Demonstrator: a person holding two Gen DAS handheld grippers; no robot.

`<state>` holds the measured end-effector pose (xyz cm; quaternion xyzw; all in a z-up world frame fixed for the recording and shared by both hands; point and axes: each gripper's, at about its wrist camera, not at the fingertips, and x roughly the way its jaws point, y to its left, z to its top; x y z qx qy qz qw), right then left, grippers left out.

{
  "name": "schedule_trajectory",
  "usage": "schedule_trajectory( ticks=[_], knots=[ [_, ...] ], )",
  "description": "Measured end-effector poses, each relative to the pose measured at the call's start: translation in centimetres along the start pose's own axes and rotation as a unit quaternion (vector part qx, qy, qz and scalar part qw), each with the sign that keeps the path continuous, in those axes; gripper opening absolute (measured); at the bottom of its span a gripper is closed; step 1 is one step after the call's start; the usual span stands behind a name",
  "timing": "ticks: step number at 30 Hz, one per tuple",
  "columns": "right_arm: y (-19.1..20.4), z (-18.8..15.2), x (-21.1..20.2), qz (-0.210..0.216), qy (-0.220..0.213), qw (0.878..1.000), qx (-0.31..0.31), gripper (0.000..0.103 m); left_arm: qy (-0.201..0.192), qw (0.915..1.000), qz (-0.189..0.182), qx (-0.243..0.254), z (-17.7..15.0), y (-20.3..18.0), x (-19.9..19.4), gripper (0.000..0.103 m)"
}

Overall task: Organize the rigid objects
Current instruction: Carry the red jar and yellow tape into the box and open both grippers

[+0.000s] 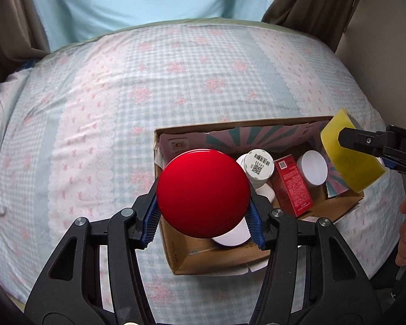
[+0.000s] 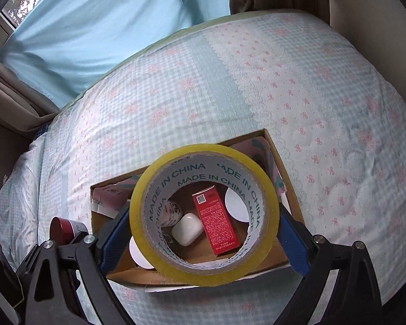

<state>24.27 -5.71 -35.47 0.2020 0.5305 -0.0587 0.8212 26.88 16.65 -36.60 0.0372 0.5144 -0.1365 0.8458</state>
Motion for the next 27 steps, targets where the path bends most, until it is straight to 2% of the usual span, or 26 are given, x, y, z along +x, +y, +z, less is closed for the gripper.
schedule_trajectory(
  ticks=[7,10,14,17,18,19,20,22,23,25,27],
  knots=[
    [-0.6,-0.5,4.9,-0.02,0.016,1.0,0.018,0.095,0.024,0.9995,-0.016,0.014,-0.5,-0.7,5.0,0.051],
    [-1.0,-0.4,5.8,-0.025,0.019,0.999,0.033,0.095,0.029,0.9991,-0.021,0.024,-0.4,-1.0,5.8,0.051],
    [-0.8,0.2,6.7,-0.036,0.029,0.999,0.024,0.095,0.048,0.9974,-0.025,0.046,-0.1,-1.8,6.8,0.051],
    [-0.7,0.5,7.1,-0.034,0.036,0.998,0.032,0.096,0.055,0.9973,-0.02,0.045,-0.1,-2.0,6.7,0.051],
    [-0.6,0.6,7.1,-0.035,0.039,0.998,0.034,0.096,0.061,0.9971,-0.021,0.04,0.0,-2.0,6.8,0.059],
    [-0.5,0.8,7.2,-0.038,0.043,0.998,0.034,0.096,0.06,0.9972,-0.027,0.035,0.1,-1.9,6.5,0.071],
    [-0.4,0.8,7.3,-0.041,0.05,0.997,0.033,0.096,0.056,0.9974,-0.032,0.033,0.2,-1.9,6.2,0.103],
    [-0.4,0.8,7.6,-0.041,0.064,0.997,0.024,0.097,0.041,0.998,-0.032,0.035,0.3,-2.0,5.3,0.103],
    [-0.4,0.8,7.4,-0.036,0.059,0.997,0.02,0.103,0.042,0.9979,-0.031,0.037,0.3,-2.0,5.0,0.103],
    [-0.4,0.8,6.1,-0.028,0.017,0.999,0.011,0.103,0.041,0.9981,-0.02,0.04,0.1,-2.1,4.6,0.103],
    [0.0,1.0,5.2,-0.032,0.0,0.999,-0.008,0.103,0.04,0.9983,-0.016,0.039,-0.2,-2.1,4.1,0.103]
  ],
)
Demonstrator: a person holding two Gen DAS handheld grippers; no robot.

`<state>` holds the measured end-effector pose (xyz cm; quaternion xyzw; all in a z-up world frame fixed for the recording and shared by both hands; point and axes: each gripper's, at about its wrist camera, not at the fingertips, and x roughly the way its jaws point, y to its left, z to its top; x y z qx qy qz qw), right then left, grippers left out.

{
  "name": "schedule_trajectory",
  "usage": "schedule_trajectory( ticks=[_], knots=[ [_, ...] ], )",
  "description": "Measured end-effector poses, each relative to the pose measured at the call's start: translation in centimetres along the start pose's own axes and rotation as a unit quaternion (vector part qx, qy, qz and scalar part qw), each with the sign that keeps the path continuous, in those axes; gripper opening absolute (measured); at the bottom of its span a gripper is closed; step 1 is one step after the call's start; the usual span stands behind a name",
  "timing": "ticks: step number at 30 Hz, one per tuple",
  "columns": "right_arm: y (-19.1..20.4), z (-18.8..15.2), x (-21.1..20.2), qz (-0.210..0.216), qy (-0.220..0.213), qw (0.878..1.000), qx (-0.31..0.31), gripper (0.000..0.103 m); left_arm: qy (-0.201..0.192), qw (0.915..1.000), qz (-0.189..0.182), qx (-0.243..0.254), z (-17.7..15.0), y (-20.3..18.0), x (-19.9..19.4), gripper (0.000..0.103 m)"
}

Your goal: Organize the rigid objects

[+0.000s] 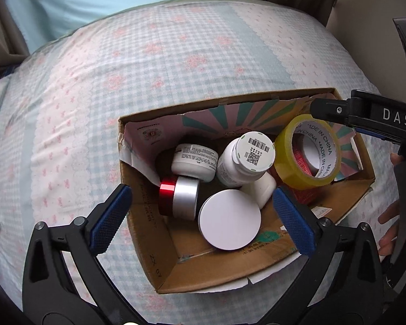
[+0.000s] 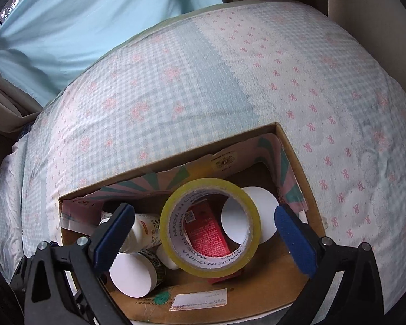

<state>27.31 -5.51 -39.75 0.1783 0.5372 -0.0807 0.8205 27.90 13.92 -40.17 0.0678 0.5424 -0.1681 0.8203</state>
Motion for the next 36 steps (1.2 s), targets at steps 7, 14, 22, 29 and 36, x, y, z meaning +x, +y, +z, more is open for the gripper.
schedule_trajectory(
  ticks=[7,14,22,29,36],
  knots=[
    [-0.5,-0.9,-1.0,-0.004,0.022,0.999,-0.026,0.103,-0.002,0.9998,0.007,-0.02,-0.7,-0.6,-1.4,0.103],
    [-1.3,-1.4,-1.5,0.0,0.056,0.997,-0.05,0.103,-0.009,0.9994,0.023,-0.023,-0.3,-1.7,-3.2,0.103],
    [-1.8,-0.5,-7.1,0.02,0.051,0.996,-0.076,0.103,-0.021,0.9977,0.045,-0.046,1.3,-3.6,-9.2,0.103],
    [-1.5,0.8,-17.7,0.015,-0.004,0.989,-0.147,0.103,-0.062,0.9944,0.054,-0.068,3.7,-5.7,-19.0,0.103],
    [-2.0,1.0,-29.6,0.001,-0.108,0.979,-0.175,0.103,-0.152,0.9825,0.056,-0.092,4.1,-7.4,-30.1,0.103]
  ],
)
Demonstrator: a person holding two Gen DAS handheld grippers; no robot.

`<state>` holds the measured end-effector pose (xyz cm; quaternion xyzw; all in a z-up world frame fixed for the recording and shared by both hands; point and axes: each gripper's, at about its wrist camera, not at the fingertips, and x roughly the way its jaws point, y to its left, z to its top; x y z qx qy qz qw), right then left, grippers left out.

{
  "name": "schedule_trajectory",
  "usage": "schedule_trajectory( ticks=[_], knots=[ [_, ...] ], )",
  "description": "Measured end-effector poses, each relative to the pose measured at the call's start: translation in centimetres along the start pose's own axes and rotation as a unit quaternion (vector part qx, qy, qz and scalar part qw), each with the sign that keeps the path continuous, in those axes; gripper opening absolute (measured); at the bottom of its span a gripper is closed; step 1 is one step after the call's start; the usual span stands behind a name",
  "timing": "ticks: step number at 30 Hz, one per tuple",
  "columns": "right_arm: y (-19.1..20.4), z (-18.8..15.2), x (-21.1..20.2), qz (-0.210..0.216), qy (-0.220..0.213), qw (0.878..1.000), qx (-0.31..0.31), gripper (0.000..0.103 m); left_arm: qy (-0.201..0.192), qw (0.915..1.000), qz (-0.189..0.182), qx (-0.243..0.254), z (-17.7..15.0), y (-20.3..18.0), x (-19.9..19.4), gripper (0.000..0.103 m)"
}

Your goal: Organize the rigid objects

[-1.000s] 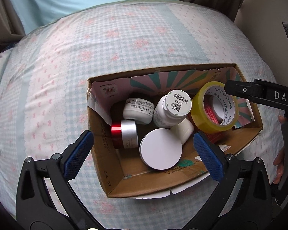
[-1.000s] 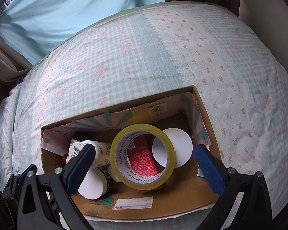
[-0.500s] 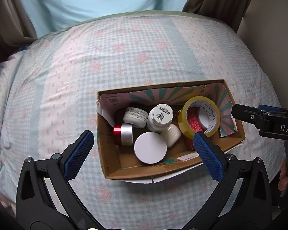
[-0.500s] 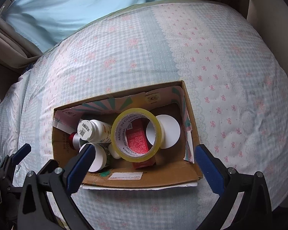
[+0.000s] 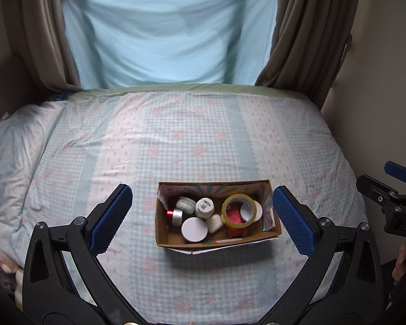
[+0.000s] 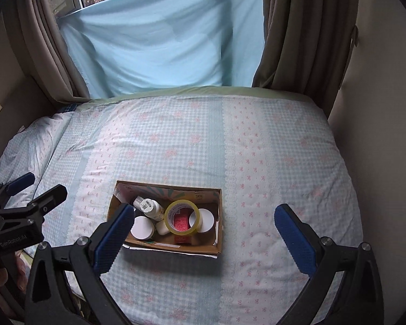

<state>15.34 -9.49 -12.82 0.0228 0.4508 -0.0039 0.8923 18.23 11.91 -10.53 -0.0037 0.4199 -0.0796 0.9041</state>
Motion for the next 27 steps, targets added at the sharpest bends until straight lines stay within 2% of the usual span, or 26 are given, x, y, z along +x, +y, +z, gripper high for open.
schedule_trajectory(
  ticks=[5,11,20,27],
  knots=[
    [-1.1,0.0,-5.6,-0.026,-0.057,0.998,0.002,0.103,-0.066,0.9977,0.012,0.007,0.2,-1.3,-5.9,0.103],
    [-2.0,-1.5,-9.7,-0.035,-0.106,0.994,0.014,0.103,-0.11,0.9939,0.01,-0.003,-1.3,-2.2,-9.3,0.103],
    [-2.4,-2.3,-12.2,-0.044,-0.146,0.988,0.013,0.103,-0.13,0.9914,0.002,-0.002,-1.7,-2.8,-10.8,0.103],
    [-2.2,-2.5,-12.9,-0.042,-0.16,0.986,0.013,0.103,-0.136,0.9908,0.001,0.004,-1.7,-3.1,-11.2,0.103]
  ],
)
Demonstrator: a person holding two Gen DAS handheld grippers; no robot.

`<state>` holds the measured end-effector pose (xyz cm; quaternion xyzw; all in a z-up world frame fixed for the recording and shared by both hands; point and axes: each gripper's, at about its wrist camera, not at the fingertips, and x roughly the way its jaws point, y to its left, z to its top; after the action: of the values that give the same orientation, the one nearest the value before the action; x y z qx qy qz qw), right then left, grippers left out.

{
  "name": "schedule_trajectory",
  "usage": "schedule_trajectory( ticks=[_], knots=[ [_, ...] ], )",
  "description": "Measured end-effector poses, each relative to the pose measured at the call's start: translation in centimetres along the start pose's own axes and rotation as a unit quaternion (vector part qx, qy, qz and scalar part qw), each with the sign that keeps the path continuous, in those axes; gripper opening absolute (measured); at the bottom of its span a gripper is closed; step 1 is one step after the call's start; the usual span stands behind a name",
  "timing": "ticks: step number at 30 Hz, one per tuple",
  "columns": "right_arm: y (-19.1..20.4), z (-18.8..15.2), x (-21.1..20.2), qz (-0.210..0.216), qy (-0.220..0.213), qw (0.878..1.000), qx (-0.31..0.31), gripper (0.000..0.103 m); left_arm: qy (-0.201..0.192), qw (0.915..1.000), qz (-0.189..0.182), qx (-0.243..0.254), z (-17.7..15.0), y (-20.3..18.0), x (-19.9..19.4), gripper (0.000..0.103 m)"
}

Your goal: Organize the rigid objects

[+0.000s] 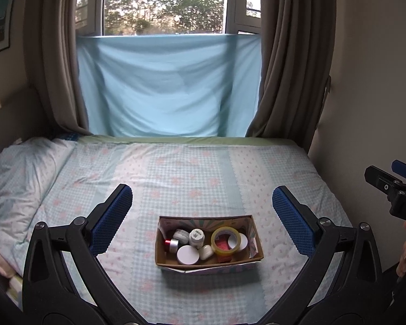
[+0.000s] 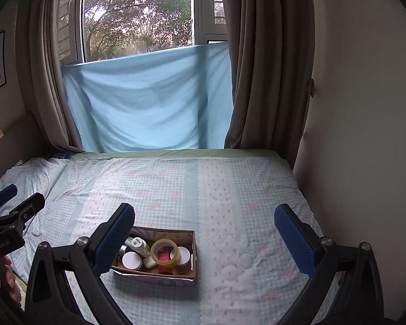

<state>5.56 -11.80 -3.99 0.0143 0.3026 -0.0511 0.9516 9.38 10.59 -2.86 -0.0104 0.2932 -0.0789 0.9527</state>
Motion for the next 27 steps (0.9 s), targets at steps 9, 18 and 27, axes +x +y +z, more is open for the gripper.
schedule_trajectory(
  ticks=[9,18,27],
  knots=[
    [0.18,-0.06,-0.04,0.001,-0.006,1.0,-0.001,0.103,-0.003,1.0,0.002,0.004,0.08,-0.02,0.11,0.103],
    [0.16,0.02,0.12,0.005,-0.008,1.0,0.0,0.103,-0.011,0.9999,0.008,0.006,0.35,-0.31,0.13,0.103],
    [0.08,0.06,0.22,0.008,-0.009,1.0,0.001,0.103,-0.016,0.9998,0.013,0.005,0.35,-0.43,0.15,0.103]
  ],
)
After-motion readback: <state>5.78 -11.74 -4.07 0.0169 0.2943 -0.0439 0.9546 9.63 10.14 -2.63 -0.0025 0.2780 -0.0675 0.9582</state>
